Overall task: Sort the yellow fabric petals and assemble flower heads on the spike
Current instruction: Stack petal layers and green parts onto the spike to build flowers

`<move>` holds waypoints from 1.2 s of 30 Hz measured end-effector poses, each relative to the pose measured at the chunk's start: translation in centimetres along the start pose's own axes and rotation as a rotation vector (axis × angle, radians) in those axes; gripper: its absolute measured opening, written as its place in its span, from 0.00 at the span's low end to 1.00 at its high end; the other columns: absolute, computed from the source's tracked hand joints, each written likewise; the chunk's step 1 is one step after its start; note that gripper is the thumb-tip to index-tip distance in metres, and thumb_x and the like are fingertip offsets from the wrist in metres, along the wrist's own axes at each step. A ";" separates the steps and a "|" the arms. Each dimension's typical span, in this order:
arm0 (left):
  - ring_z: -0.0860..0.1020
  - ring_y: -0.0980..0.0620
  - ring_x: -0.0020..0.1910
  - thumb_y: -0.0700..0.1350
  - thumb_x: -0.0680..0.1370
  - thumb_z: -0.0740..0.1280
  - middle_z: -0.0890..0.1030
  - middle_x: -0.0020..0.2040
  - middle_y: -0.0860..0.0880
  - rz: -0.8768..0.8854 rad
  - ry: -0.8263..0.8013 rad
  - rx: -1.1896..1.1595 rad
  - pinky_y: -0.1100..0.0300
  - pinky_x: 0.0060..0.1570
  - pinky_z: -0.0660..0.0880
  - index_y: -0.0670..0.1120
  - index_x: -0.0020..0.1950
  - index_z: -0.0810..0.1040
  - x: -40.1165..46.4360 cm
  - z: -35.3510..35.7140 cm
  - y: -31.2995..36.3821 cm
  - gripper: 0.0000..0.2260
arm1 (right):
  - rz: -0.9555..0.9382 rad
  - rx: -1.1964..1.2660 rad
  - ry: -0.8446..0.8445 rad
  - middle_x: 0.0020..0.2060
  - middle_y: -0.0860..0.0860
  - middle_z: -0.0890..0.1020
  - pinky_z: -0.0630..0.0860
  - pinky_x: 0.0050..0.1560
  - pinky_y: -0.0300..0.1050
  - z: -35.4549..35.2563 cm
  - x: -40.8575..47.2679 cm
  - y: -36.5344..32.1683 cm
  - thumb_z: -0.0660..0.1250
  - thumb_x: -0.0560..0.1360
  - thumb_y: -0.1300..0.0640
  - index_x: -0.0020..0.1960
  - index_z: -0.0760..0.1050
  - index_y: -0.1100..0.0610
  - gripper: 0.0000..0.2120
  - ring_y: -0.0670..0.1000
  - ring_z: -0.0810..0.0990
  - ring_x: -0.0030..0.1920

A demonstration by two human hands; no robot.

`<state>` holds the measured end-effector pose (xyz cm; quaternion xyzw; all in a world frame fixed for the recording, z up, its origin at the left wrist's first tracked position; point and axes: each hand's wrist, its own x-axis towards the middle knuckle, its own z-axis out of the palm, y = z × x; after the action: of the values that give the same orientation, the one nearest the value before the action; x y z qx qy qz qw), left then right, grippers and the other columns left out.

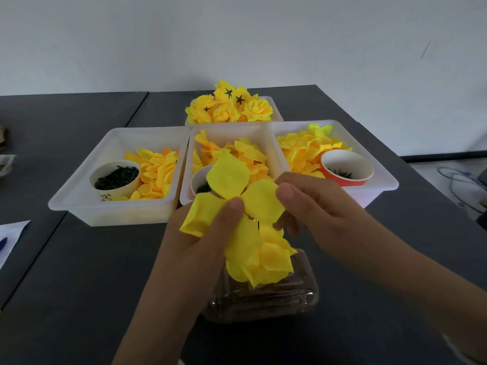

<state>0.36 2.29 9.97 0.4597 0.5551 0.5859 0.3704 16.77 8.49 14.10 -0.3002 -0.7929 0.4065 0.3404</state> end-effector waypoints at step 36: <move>0.65 0.59 0.23 0.61 0.78 0.54 0.68 0.22 0.54 0.063 -0.104 0.321 0.66 0.27 0.64 0.47 0.29 0.73 0.9 -0.7 -2.2 0.25 | 0.272 0.101 -0.061 0.23 0.45 0.68 0.64 0.27 0.31 -0.8 0.2 7.3 0.57 0.75 0.44 0.31 0.69 0.55 0.19 0.43 0.64 0.24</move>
<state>-0.72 3.18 7.90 0.5598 0.6070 0.4765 0.3020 18.72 12.58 8.36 -0.3747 -0.7336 0.4971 0.2725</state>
